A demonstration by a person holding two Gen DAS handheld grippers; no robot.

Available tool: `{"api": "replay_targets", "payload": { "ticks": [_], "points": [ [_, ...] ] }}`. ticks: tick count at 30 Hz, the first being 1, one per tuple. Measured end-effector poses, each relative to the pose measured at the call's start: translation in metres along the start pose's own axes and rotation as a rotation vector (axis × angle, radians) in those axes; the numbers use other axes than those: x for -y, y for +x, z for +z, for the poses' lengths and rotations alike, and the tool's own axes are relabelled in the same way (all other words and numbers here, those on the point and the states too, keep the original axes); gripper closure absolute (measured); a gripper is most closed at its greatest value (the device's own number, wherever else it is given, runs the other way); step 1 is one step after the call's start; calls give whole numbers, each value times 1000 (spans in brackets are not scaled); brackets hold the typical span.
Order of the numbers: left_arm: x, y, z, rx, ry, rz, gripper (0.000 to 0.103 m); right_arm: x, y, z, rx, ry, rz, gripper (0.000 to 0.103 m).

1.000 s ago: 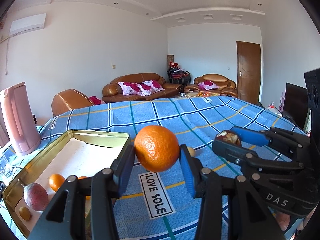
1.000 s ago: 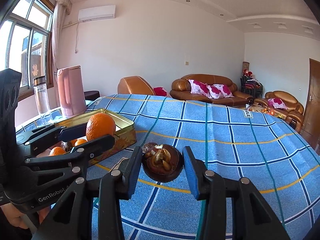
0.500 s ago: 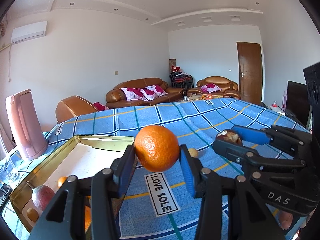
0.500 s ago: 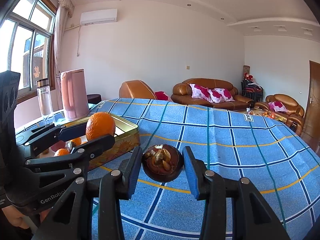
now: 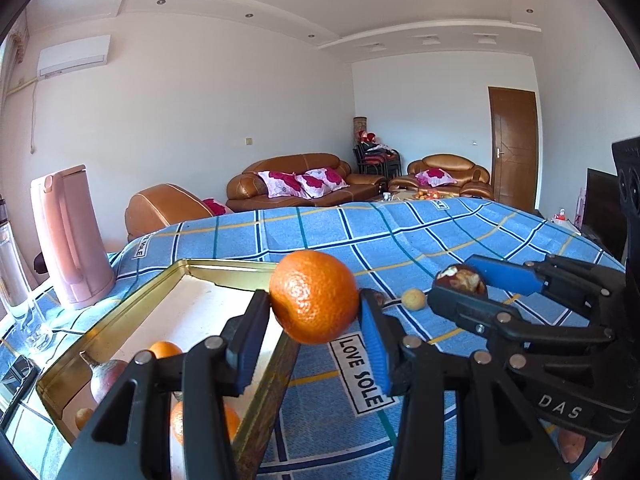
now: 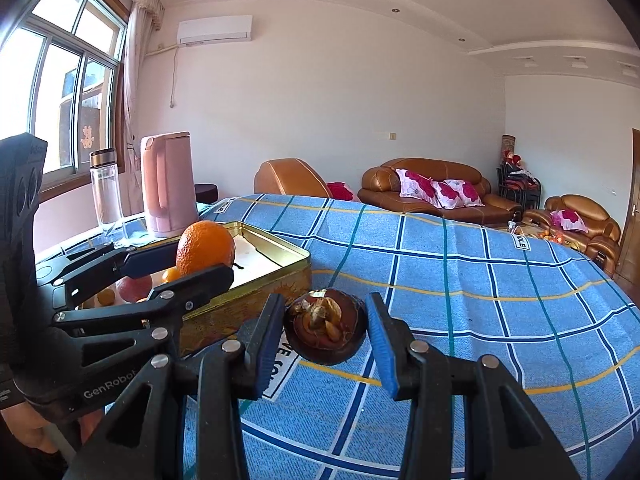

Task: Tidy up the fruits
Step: 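Lift the orange and mangosteen and carry both over the tin tray, then lower the orange and mangosteen into the tray with both tools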

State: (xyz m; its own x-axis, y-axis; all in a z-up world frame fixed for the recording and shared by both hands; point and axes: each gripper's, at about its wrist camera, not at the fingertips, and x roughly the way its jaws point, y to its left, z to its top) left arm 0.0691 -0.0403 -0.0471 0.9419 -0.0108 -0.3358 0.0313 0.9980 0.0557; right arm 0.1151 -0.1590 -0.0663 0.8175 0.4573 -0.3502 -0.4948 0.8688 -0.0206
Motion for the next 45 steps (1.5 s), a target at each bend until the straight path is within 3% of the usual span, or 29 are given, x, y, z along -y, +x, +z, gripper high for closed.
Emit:
{"api": "replay_targets", "payload": {
  "ticks": [45],
  "points": [
    [-126, -15, -20, -60, -175, 193, 56, -116, 41, 27, -32, -166, 193, 59]
  ]
}}
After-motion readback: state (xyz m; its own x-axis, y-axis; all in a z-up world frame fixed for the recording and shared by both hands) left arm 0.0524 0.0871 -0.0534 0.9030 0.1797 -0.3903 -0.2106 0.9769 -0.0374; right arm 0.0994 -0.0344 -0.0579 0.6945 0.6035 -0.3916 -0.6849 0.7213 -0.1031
